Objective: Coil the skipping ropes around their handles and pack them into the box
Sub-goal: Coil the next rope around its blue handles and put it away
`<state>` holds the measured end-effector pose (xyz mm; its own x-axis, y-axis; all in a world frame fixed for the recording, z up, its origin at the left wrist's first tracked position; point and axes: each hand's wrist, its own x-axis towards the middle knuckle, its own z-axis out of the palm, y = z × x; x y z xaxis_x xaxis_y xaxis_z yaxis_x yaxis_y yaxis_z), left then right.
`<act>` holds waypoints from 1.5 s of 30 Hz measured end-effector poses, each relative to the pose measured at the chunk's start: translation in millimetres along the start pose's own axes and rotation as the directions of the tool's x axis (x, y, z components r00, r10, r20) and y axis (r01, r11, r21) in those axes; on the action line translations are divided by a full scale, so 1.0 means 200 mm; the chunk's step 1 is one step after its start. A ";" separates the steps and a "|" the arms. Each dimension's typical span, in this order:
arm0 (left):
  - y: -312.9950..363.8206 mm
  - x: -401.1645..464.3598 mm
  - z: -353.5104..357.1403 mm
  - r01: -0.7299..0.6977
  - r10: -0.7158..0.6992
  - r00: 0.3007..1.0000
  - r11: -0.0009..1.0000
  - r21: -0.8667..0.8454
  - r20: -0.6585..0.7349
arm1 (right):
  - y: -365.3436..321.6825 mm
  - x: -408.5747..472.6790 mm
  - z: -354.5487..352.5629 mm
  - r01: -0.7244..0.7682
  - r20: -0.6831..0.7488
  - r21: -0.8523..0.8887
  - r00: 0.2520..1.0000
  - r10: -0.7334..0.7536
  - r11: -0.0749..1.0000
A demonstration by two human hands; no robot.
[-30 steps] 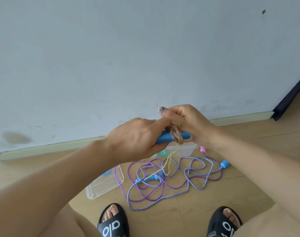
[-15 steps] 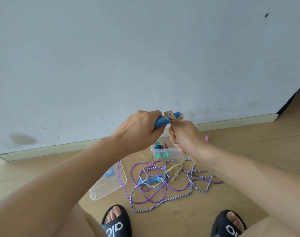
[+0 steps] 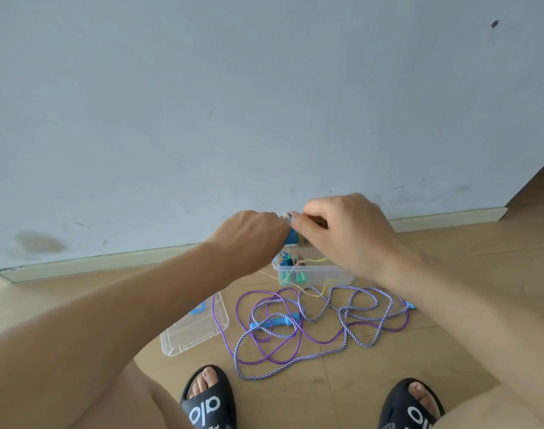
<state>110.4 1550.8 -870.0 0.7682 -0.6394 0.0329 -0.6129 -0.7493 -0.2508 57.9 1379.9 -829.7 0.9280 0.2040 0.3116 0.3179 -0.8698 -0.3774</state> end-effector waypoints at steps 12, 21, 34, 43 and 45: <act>0.13 -0.07 -0.14 -0.201 0.187 0.971 0.976 -0.086 -0.147 | 0.13 0.13 -0.02 -0.055 0.222 0.390 0.974 -0.036 0.919; 0.13 -0.05 -0.12 -0.131 0.137 0.990 0.980 -0.152 0.031 | 0.05 0.11 -0.07 0.066 0.082 0.390 0.991 -0.106 0.919; 0.14 -0.03 -0.05 -0.151 0.177 0.982 0.939 -0.309 0.058 | -0.04 0.03 -0.14 0.151 0.081 0.220 0.982 -0.173 0.964; 0.15 -0.05 -0.16 -0.207 0.164 0.975 0.914 -0.347 -0.149 | 0.18 0.13 -0.01 -0.213 0.331 0.406 0.941 0.074 0.889; 0.11 -0.07 -0.18 -0.238 0.113 0.948 0.872 -0.427 -0.297 | 0.19 0.13 0.02 -0.344 0.410 0.573 0.906 0.103 0.744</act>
<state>79.9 1536.5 -841.1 0.6041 -0.7424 0.2897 -0.7964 -0.5752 0.1866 94.1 1354.1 -840.2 0.9534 0.2793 -0.1141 0.0285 -0.4599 -0.8875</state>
